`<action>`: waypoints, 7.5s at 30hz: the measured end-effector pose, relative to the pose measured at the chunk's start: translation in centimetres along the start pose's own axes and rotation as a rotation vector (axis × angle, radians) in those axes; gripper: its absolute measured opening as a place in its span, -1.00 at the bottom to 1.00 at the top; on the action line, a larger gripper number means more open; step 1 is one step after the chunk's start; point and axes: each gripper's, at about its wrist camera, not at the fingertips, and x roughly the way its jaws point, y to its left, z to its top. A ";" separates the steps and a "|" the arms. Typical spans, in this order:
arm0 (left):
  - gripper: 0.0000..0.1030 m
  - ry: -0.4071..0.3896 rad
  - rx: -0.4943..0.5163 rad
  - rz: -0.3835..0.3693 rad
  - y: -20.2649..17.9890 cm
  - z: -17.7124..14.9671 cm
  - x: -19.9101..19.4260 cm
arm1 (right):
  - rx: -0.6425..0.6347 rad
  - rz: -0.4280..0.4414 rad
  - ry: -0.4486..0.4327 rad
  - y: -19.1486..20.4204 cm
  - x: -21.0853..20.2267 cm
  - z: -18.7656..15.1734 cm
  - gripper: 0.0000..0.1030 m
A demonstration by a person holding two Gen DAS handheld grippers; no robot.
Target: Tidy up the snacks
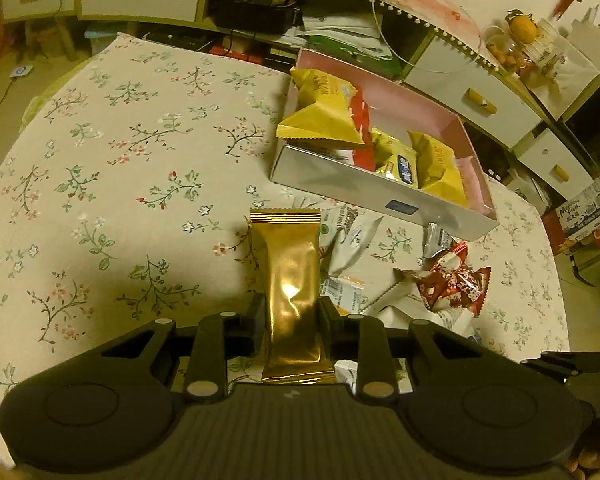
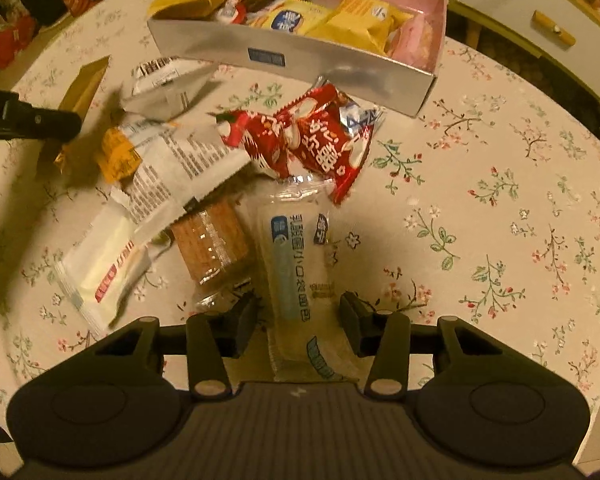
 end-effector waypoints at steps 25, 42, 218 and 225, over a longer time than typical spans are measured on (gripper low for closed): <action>-0.38 -0.026 0.036 -0.053 -0.9 0.5 -1.1 | 0.151 0.054 -0.091 -3.1 -3.6 0.2 -0.66; -0.38 -0.104 0.102 -0.109 -3.4 2.2 -1.7 | 0.266 0.094 -0.239 -4.2 -6.5 2.0 -0.66; -0.05 -0.094 0.100 -0.156 -0.5 0.6 -5.2 | 0.013 0.112 -0.248 0.9 -9.5 0.2 -0.39; -0.05 -0.096 0.122 -0.151 -1.2 0.8 -4.8 | 0.107 0.115 -0.285 -0.8 -10.2 0.5 -0.39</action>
